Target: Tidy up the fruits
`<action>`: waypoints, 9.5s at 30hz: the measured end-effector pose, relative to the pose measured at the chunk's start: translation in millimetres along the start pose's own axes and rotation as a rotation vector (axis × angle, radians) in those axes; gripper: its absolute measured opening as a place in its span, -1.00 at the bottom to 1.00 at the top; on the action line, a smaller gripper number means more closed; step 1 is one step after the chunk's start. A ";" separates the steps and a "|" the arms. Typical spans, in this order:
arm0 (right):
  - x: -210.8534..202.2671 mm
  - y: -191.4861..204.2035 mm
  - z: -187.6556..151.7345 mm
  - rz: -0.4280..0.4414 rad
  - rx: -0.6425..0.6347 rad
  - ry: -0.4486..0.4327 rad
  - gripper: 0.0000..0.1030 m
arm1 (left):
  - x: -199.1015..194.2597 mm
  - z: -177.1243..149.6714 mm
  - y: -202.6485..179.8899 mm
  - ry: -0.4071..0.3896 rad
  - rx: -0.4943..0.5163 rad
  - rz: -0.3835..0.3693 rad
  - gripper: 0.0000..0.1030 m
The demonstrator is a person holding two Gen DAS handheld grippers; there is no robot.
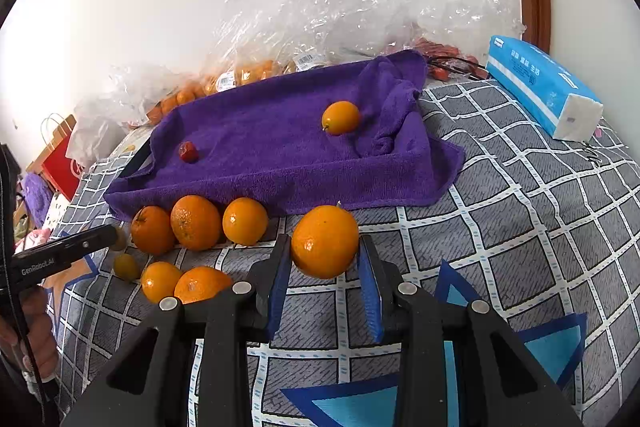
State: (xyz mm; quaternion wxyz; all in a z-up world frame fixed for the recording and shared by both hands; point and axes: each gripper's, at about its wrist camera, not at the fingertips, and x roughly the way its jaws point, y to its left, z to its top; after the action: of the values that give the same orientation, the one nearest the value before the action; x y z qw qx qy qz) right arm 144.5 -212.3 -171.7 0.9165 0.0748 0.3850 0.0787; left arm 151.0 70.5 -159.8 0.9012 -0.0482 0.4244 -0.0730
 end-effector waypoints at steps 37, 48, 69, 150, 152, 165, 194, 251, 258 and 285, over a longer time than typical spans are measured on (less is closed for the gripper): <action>-9.4 -3.1 0.0 0.017 0.010 -0.056 -0.36 | -2.9 -12.0 7.9 -0.051 -0.030 -0.060 -0.47; -7.7 -6.5 1.1 0.025 0.041 -0.057 -0.36 | -10.1 -15.1 7.2 -0.084 -0.023 -0.051 -0.47; -13.8 -1.7 0.0 0.020 0.030 -0.086 -0.36 | -20.7 -17.1 6.4 -0.146 -0.037 -0.077 -0.47; -55.0 29.7 75.7 -0.016 -0.074 -0.198 -0.36 | -74.6 28.7 5.6 -0.251 -0.102 -0.061 -0.47; -49.6 28.9 84.9 -0.013 -0.073 -0.205 -0.36 | -76.2 41.3 4.8 -0.264 -0.104 -0.050 -0.47; 4.6 1.1 115.7 0.030 -0.018 -0.181 -0.36 | -6.0 109.0 0.7 -0.242 -0.156 -0.032 -0.47; 74.3 -20.1 90.7 -0.044 -0.023 0.073 -0.35 | 79.2 101.6 15.9 -0.103 -0.220 -0.079 -0.47; -17.7 60.9 7.6 0.029 -0.153 0.008 -0.03 | -10.0 19.6 27.0 -0.045 -0.174 -0.029 -0.12; -8.4 68.5 -23.4 0.054 -0.184 0.065 -0.03 | -5.9 -15.4 30.2 -0.011 -0.142 -0.041 -0.12; -5.7 29.2 -20.9 -0.044 -0.181 0.068 -0.21 | -6.6 -24.0 16.8 0.000 -0.036 -0.135 -0.05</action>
State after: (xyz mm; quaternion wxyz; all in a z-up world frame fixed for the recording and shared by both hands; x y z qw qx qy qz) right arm 123.0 -183.4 -176.5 0.9074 -0.0195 0.4087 0.0955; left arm 129.8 87.6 -172.5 0.8931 -0.0930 0.4217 -0.1259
